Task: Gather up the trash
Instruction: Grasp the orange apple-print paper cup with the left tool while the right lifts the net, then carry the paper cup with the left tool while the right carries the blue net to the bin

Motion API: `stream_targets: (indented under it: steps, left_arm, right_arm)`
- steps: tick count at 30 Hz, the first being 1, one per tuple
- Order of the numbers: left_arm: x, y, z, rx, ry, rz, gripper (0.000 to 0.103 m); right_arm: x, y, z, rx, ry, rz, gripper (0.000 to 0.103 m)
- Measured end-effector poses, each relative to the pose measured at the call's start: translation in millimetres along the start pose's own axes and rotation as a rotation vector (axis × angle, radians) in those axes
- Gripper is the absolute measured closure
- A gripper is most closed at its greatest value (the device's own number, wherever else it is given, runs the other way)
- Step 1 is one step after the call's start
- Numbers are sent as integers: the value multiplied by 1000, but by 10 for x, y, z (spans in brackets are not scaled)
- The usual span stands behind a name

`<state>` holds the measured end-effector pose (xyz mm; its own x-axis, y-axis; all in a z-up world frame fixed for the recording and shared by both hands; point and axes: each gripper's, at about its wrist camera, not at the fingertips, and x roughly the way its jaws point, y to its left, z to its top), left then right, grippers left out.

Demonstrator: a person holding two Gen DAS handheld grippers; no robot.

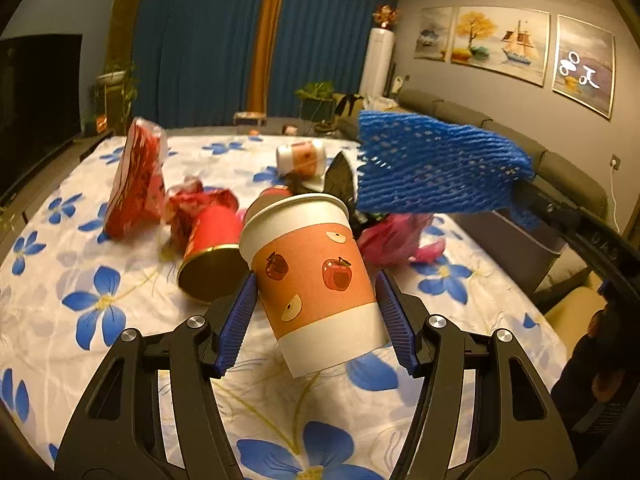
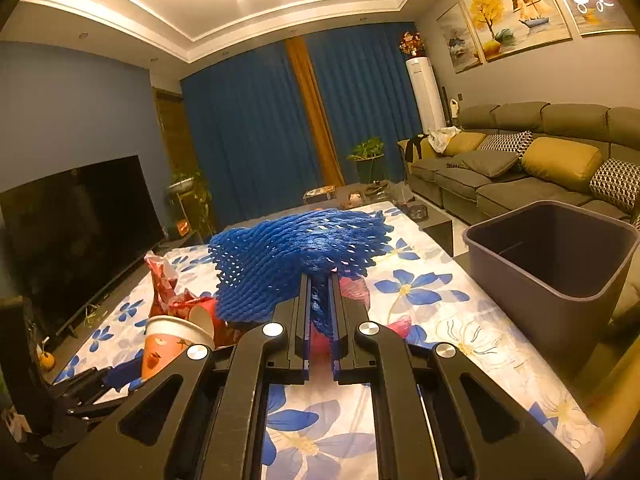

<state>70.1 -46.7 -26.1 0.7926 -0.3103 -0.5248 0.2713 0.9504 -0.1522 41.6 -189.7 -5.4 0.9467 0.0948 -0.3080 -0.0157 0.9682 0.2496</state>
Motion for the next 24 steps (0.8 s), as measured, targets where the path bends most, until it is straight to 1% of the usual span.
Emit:
stream_targets:
  steps: [8,14,17,24]
  left_arm:
    - [-32,-169,106,27,-29,-33,43]
    - [7,-407,241,67,-53,-76,43]
    - [55,-556,309,87,-60,-96,43]
    - [237,-1009,538,123,-67,-180,43]
  right_arm:
    - [-122,-138,28,9,-24,-29,94]
    - [-194,-288,84,19,-52,-69,94]
    - [-254,-432,114,30,-70,-99,94]
    - [-368,-815,209,64,-111,-197,94]
